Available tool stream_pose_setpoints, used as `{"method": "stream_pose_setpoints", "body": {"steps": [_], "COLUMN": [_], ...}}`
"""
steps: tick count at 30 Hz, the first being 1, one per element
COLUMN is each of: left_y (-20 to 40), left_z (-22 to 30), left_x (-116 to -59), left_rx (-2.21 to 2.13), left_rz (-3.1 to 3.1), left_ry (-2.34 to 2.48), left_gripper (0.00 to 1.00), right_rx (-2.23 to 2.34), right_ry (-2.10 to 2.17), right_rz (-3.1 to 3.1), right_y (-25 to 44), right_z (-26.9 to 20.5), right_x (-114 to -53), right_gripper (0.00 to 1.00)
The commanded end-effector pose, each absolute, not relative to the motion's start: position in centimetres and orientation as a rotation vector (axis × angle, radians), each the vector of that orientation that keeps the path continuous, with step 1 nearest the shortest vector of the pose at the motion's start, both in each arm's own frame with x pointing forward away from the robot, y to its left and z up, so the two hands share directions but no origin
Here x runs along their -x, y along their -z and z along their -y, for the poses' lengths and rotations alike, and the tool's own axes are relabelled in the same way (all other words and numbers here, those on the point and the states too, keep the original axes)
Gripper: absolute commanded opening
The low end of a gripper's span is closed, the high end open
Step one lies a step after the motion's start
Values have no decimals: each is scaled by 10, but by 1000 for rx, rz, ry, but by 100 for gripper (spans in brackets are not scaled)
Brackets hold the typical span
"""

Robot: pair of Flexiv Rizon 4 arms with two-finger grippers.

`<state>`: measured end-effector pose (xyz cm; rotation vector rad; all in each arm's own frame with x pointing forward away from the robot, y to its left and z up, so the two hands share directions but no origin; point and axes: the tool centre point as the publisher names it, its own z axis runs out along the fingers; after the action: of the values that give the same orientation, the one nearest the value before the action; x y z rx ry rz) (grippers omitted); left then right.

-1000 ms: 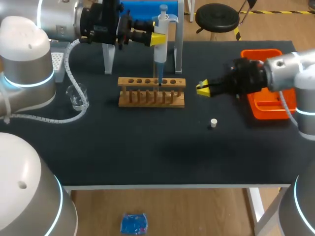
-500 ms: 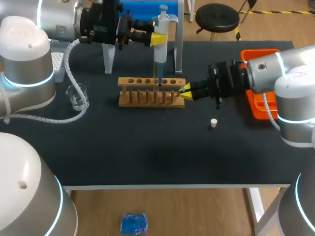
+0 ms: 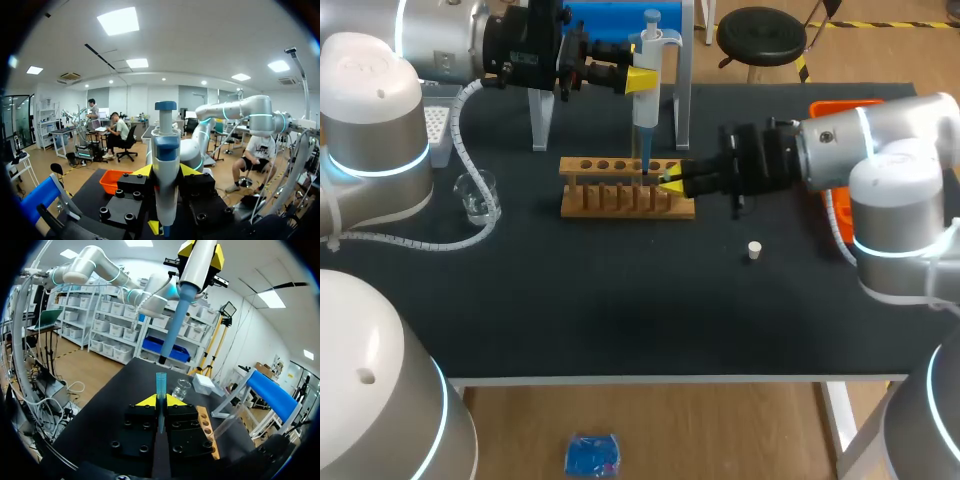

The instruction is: Invert the test tube, pick up the pipette, mount the tip to pipette, aspirate from beaker and dispense into the tube, eject the tip, return the pipette, and cap with the stopper.

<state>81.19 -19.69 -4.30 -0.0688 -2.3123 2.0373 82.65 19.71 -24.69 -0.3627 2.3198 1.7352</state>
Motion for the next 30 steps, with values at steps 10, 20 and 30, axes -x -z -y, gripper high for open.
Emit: {"method": "stream_pose_setpoints", "body": {"steps": [10, 20, 30], "left_y": [43, 43, 43], "left_z": [197, 197, 197], "left_x": [-811, -811, -811], "left_rx": [67, 67, 67], "left_rz": [2312, 2312, 2312], "left_ry": [-2043, -2043, -2043], "left_gripper": [0, 0, 0], "right_rx": [345, 337, 338], "right_ry": [-1792, -1819, -1852], "right_rz": [-2217, -2195, -2184], "right_y": [256, 254, 248], "right_z": [-218, -225, -227], "right_x": [-832, -833, -831], "right_gripper": [0, 0, 0]}}
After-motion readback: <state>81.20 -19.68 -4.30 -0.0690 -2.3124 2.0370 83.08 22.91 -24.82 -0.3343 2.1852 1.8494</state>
